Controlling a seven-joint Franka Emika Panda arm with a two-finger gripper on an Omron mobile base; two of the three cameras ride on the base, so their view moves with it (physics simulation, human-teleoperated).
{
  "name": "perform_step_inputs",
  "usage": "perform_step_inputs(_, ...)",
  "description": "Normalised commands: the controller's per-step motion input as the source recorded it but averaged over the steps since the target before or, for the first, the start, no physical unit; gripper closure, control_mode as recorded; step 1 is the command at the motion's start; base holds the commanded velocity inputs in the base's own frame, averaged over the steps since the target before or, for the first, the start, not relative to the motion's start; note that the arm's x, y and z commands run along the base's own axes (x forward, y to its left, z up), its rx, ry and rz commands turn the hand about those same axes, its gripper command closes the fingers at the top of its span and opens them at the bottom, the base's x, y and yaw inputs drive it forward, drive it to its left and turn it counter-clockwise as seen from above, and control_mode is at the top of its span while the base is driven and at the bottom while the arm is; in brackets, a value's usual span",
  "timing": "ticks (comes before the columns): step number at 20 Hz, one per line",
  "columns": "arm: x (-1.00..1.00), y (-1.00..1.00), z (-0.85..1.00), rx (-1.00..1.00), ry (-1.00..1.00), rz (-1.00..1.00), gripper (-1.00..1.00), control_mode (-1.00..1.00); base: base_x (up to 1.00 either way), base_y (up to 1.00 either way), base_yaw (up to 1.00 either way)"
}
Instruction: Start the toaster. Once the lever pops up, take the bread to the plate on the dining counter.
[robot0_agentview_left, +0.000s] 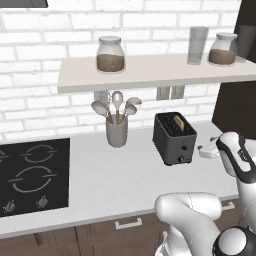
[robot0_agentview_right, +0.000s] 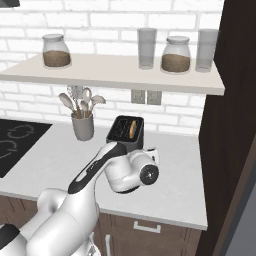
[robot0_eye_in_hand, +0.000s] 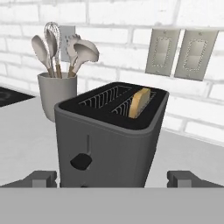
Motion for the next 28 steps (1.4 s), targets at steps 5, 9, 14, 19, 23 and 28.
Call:
perform_step_inputs(5, 0.00, 0.00, 0.05, 0.00, 0.00, 0.00, -1.00, -1.00, 0.00, 0.00, 0.00)
perform_step_inputs(9, 0.00, 0.00, 0.09, 0.00, 0.00, 0.00, -1.00, -1.00, 0.00, 0.00, 0.00)
perform_step_inputs(14, 0.01, 0.00, 0.08, 0.00, 0.00, 0.00, -1.00, -1.00, 0.00, 0.00, 0.00)
perform_step_inputs(19, 0.10, 0.00, 0.01, 0.00, 0.00, -0.01, -1.00, -1.00, 0.00, 0.00, 0.00)
perform_step_inputs(23, 0.10, -0.01, 0.00, 0.01, 0.00, -0.03, -1.00, -1.00, 0.00, 0.00, 0.00)
perform_step_inputs(28, 0.03, 0.00, 0.00, 0.00, 0.00, -0.02, -1.00, -1.00, 0.00, 0.00, 0.00)
